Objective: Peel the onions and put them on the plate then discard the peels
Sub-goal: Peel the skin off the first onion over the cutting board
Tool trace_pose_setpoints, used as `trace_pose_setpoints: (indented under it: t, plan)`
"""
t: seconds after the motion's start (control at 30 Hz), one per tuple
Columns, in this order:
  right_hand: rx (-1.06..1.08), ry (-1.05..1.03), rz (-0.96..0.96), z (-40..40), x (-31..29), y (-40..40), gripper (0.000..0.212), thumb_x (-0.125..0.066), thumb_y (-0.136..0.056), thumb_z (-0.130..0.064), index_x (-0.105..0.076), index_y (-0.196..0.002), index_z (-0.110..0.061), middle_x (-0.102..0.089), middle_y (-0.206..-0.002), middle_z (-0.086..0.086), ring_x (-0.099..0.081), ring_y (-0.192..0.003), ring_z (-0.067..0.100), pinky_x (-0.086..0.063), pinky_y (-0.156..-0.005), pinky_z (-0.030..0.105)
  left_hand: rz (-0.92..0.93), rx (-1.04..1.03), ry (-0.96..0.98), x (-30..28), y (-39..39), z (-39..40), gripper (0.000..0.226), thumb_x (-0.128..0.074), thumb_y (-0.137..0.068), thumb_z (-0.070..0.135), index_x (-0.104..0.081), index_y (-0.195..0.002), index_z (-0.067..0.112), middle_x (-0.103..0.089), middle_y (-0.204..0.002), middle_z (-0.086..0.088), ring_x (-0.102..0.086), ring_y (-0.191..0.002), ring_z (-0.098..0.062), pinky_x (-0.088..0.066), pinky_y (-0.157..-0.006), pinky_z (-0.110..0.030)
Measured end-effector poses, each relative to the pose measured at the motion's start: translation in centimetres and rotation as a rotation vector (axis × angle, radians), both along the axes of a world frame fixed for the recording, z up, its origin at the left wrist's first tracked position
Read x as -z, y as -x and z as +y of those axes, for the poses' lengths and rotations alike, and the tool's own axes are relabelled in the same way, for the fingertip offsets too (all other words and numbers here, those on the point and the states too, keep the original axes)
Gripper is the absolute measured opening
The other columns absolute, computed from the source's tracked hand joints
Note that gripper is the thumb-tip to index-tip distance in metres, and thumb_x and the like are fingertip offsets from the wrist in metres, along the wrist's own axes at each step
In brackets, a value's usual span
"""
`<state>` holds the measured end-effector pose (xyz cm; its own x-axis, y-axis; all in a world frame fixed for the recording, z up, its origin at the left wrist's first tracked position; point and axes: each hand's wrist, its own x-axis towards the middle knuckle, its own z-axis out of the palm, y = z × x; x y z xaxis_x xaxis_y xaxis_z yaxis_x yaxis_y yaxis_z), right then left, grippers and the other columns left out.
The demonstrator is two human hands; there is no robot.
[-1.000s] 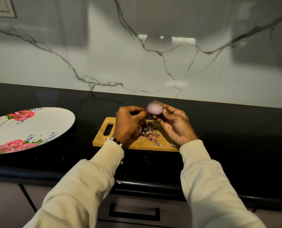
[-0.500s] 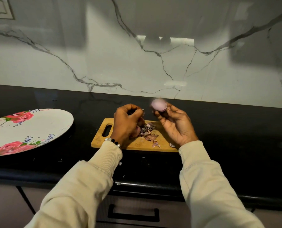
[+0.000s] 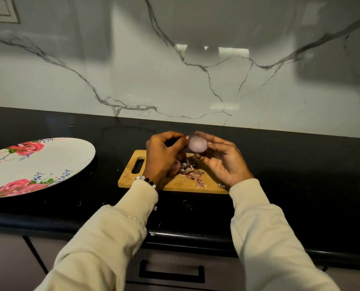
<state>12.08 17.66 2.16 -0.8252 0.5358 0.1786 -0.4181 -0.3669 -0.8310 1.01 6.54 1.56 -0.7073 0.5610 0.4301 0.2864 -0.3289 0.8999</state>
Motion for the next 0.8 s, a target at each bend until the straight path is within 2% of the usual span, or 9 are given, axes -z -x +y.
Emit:
trace_pose_setpoints:
  t: [0.07,0.17,0.27,0.37,0.47,0.57,0.67,0.8]
  plan:
    - [0.015,0.008,-0.012,0.1,0.0,0.0,0.033,-0.037,-0.096,0.006,-0.064,-0.114,0.004,-0.073,-0.101,0.019,-0.072,-0.088,0.028,-0.060,-0.065,0.031,0.078,-0.022,0.042,0.0,0.1,0.0,0.007,-0.071,-0.088,0.011,-0.076,-0.091,0.009,-0.073,-0.077,-0.015,-0.067,-0.067,-0.037,-0.055,-0.062,-0.052]
    - [0.051,0.017,-0.008,0.5,0.1,0.0,0.030,-0.040,-0.097,0.001,-0.064,-0.114,0.005,-0.072,-0.102,0.021,-0.071,-0.091,0.029,-0.061,-0.069,0.033,0.265,-0.076,0.122,0.3,0.5,0.0,0.013,-0.072,-0.087,0.013,-0.077,-0.098,0.010,-0.076,-0.082,-0.003,-0.071,-0.071,-0.019,-0.060,-0.072,-0.040]
    - [0.091,-0.001,-0.025,0.7,0.3,0.1,0.028,-0.042,-0.098,-0.001,-0.066,-0.110,0.004,-0.073,-0.102,0.019,-0.070,-0.094,0.028,-0.057,-0.077,0.035,0.343,-0.073,0.147,0.4,0.7,0.1,0.018,-0.074,-0.085,0.015,-0.076,-0.102,0.010,-0.076,-0.090,0.001,-0.070,-0.078,-0.006,-0.059,-0.078,-0.030]
    - [0.115,-0.018,-0.042,0.7,0.3,0.2,0.026,-0.043,-0.098,-0.001,-0.067,-0.108,0.005,-0.073,-0.099,0.018,-0.070,-0.092,0.027,-0.058,-0.076,0.034,0.497,-0.103,0.159,0.6,0.9,0.2,0.020,-0.075,-0.084,0.016,-0.076,-0.104,0.010,-0.076,-0.092,-0.002,-0.068,-0.077,-0.004,-0.056,-0.076,-0.020]
    - [0.131,-0.019,-0.054,0.5,0.2,0.2,0.024,-0.044,-0.098,0.000,-0.066,-0.107,0.006,-0.073,-0.098,0.017,-0.072,-0.090,0.026,-0.059,-0.075,0.034,0.605,-0.135,0.186,0.7,1.0,0.3,0.020,-0.072,-0.086,0.014,-0.075,-0.105,0.009,-0.076,-0.093,-0.005,-0.067,-0.078,-0.007,-0.054,-0.074,-0.018]
    - [0.128,-0.008,-0.051,0.3,0.1,0.3,0.024,-0.043,-0.098,0.001,-0.067,-0.104,0.006,-0.075,-0.094,0.015,-0.073,-0.086,0.024,-0.060,-0.073,0.033,0.601,-0.155,0.190,0.7,1.0,0.3,0.018,-0.070,-0.087,0.010,-0.075,-0.104,0.008,-0.076,-0.094,-0.005,-0.068,-0.080,-0.009,-0.054,-0.075,-0.016]
    - [0.109,-0.006,-0.045,0.2,0.1,0.3,0.026,-0.040,-0.099,0.001,-0.066,-0.103,0.006,-0.075,-0.092,0.016,-0.072,-0.086,0.026,-0.060,-0.071,0.032,0.517,-0.156,0.172,0.7,1.1,0.3,0.016,-0.068,-0.088,0.008,-0.076,-0.102,0.008,-0.076,-0.092,-0.004,-0.069,-0.081,-0.010,-0.057,-0.078,-0.023]
    - [0.090,-0.019,-0.034,0.3,0.1,0.3,0.029,-0.037,-0.099,0.002,-0.065,-0.107,0.006,-0.074,-0.096,0.017,-0.072,-0.089,0.026,-0.059,-0.073,0.032,0.318,-0.097,0.130,0.5,0.6,0.2,0.014,-0.067,-0.089,0.005,-0.076,-0.099,0.008,-0.074,-0.085,0.001,-0.070,-0.078,-0.009,-0.057,-0.071,-0.020]
